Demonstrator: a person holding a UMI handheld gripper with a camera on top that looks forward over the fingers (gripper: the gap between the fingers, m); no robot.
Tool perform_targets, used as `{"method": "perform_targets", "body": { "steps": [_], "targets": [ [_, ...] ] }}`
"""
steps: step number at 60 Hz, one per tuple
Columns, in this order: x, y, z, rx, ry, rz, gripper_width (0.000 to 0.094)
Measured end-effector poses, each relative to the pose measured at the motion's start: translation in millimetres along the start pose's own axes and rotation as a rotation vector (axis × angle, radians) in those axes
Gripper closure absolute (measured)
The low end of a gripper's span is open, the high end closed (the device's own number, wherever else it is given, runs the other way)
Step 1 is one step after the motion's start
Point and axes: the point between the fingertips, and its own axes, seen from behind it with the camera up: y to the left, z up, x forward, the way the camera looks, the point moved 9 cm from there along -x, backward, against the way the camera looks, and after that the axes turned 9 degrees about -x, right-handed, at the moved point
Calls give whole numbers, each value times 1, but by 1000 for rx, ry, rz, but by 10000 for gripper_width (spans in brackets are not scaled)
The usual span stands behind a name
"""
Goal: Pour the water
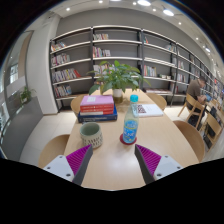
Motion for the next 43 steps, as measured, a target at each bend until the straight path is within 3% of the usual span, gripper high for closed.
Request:
{"method": "perform_targets", "body": {
  "steps": [15, 43],
  "targets": [
    [-42, 6, 49, 13, -56, 1, 69],
    [-69, 13, 67, 19, -72, -27, 74]
  ]
}}
